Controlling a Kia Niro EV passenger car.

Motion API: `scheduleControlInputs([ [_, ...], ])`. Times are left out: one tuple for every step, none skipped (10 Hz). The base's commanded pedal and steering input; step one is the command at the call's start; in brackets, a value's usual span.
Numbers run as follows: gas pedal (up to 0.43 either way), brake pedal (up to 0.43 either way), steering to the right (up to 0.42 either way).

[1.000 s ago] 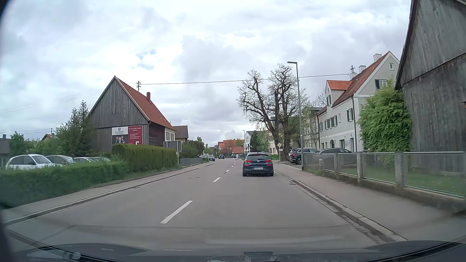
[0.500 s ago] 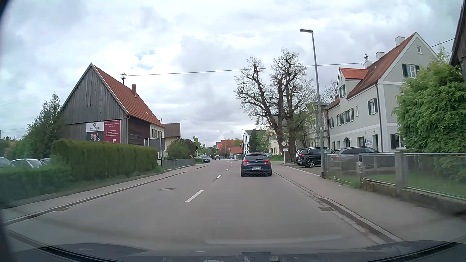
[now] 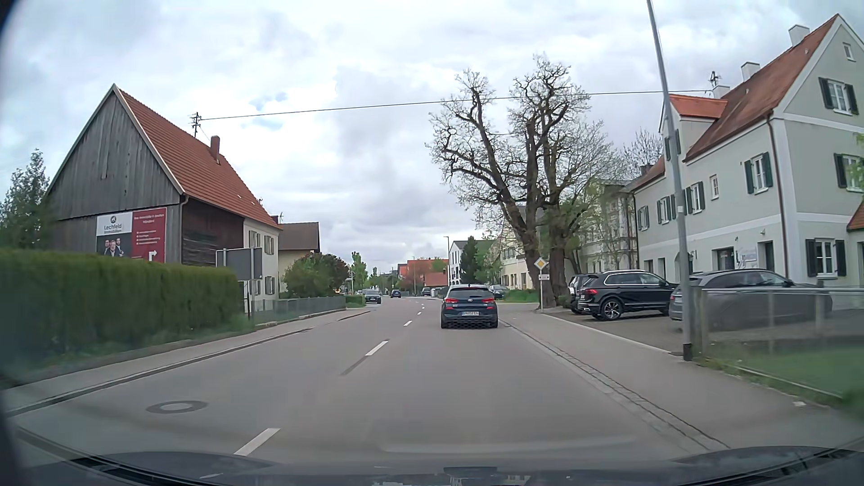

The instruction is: Follow the waypoints while adhering to traffic rules and regulations

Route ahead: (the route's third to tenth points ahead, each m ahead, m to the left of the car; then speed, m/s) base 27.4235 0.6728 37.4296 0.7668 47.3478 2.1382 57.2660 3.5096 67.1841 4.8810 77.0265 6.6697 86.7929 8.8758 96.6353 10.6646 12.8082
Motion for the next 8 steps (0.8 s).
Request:
scheduleControlInputs([
  [0.197, 0.012, -0.008],
  [0.197, 0.012, -0.009],
  [0.197, 0.006, -0.009],
  [0.197, 0.012, -0.008],
  [0.197, 0.012, -0.007],
  [0.197, 0.012, -0.007],
  [0.197, 0.006, -0.007],
  [0.197, 0.012, -0.007],
])
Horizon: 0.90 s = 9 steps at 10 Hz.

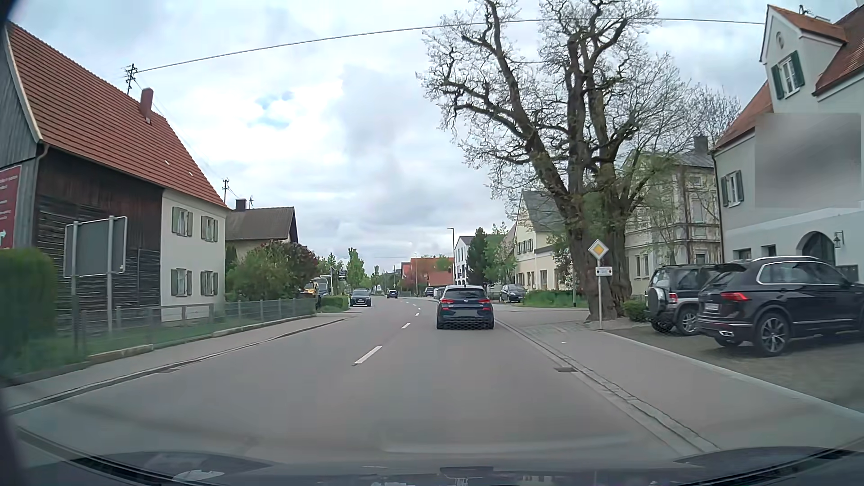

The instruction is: Follow the waypoints while adhering to traffic rules and regulations

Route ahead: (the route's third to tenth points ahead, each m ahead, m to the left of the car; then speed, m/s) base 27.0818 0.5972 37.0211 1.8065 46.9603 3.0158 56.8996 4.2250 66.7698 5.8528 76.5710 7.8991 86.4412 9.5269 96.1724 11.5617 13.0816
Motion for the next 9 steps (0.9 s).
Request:
scheduleControlInputs([
  [0.177, 0.012, -0.007],
  [0.15, 0.006, -0.007],
  [0.15, 0.012, -0.008],
  [0.15, 0.006, -0.008],
  [0.138, 0.012, -0.009],
  [0.13, 0.012, -0.012],
  [0.118, 0.006, -0.014],
  [0.11, 0.006, -0.014],
  [0.11, 0.012, -0.013],
])
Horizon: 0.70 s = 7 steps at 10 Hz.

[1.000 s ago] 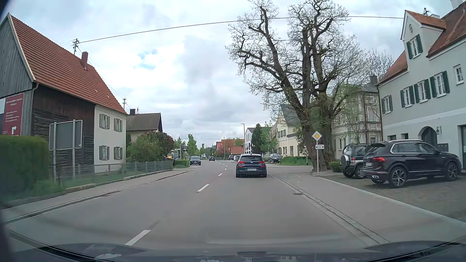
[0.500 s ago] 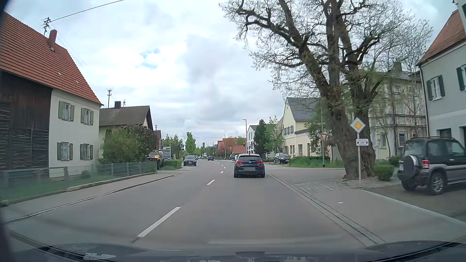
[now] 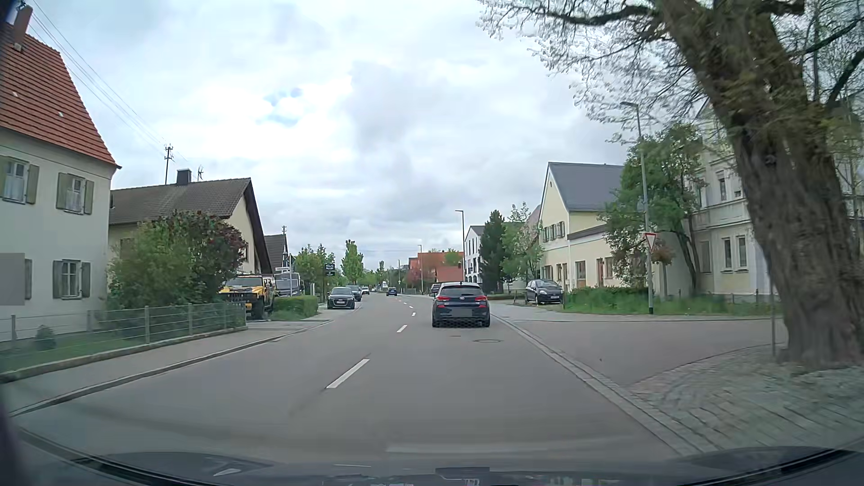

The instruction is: Follow the waypoints while adhering to traffic rules and regulations

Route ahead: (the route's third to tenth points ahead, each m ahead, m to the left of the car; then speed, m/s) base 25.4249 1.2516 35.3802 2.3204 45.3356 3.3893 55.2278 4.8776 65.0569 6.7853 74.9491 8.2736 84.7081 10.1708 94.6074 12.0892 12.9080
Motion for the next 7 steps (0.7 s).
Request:
scheduleControlInputs([
  [0.098, 0.012, -0.013],
  [0.098, 0.012, -0.013],
  [0.098, 0.012, -0.013],
  [0.098, 0.012, -0.013],
  [0.098, 0.012, -0.013],
  [0.098, 0.012, -0.013],
  [0.098, 0.012, -0.013],
])
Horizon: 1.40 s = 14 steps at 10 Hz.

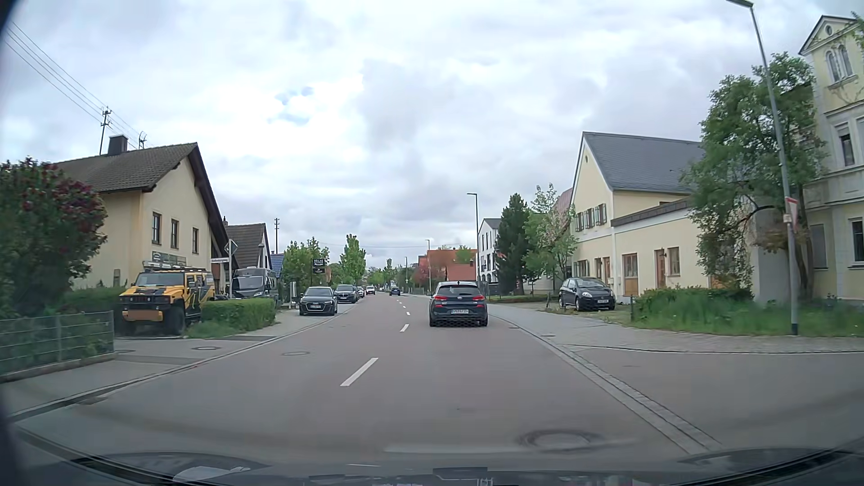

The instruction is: Follow the waypoints while adhering to traffic rules and regulations

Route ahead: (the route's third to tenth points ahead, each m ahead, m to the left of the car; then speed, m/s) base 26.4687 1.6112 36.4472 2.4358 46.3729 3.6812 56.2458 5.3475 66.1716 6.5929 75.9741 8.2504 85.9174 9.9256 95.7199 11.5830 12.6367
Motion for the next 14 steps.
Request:
scheduleControlInputs([
  [0.098, 0.012, -0.014],
  [0.098, 0.012, -0.014],
  [0.098, 0.012, -0.016],
  [0.11, 0.012, -0.019],
  [0.11, 0.012, -0.018],
  [0.118, 0.012, -0.015],
  [0.13, 0.012, -0.014],
  [0.138, 0.012, -0.014],
  [0.138, 0.012, -0.013],
  [0.15, 0.012, -0.012],
  [0.15, 0.006, -0.012],
  [0.157, 0.012, -0.014],
  [0.169, 0.012, -0.016],
  [0.169, 0.006, -0.018],
])
